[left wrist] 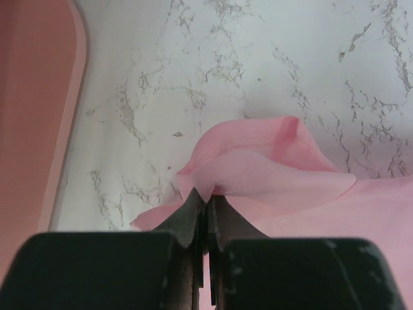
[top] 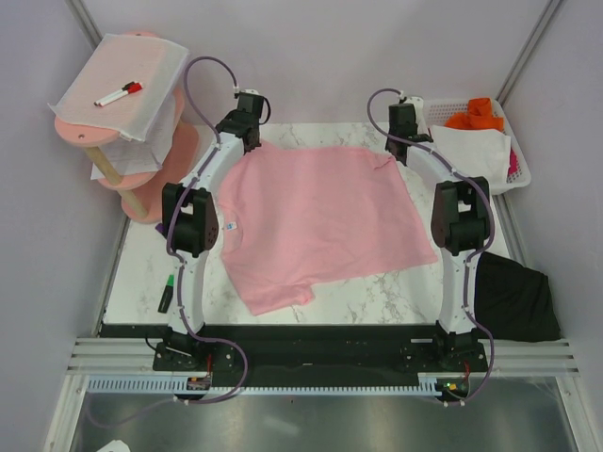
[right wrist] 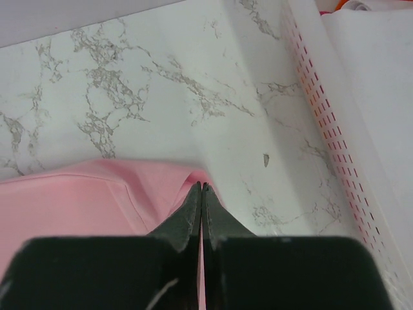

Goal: Fold and stack the t-shirts
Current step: Flatten out the tshirt

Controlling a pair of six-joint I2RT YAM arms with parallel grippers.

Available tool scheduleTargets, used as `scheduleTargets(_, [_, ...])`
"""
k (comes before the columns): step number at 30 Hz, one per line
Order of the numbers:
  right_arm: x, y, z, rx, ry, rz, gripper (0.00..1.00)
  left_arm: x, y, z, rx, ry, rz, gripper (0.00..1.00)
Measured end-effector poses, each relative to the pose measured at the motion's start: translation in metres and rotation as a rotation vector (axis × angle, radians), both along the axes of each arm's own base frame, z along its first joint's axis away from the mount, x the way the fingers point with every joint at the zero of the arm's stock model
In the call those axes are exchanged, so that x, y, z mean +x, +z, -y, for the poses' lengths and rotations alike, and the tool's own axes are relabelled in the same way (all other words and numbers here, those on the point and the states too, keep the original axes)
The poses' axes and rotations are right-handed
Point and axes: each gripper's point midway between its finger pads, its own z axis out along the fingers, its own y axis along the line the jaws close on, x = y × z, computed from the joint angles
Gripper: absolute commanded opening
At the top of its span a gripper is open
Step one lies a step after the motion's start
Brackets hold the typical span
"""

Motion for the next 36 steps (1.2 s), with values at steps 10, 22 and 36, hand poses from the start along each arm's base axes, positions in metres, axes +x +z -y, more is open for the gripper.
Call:
scheduleTargets(10, [0.000,-0.006,-0.035,0.044,0.159,-0.028,0.70,-0.003,0.001,0.006,0.022,-0.023,-0.008,0.02])
scheduleTargets(22, [0.003,-0.042,-0.080,0.017,0.257,-0.079,0.59,-0.004,0.000,0.007,0.029,-0.028,-0.013,0.02])
scheduleTargets(36, [0.008,-0.068,-0.067,-0.023,0.197,-0.110,0.29,-0.005,0.000,0.004,0.041,-0.018,-0.014,0.02])
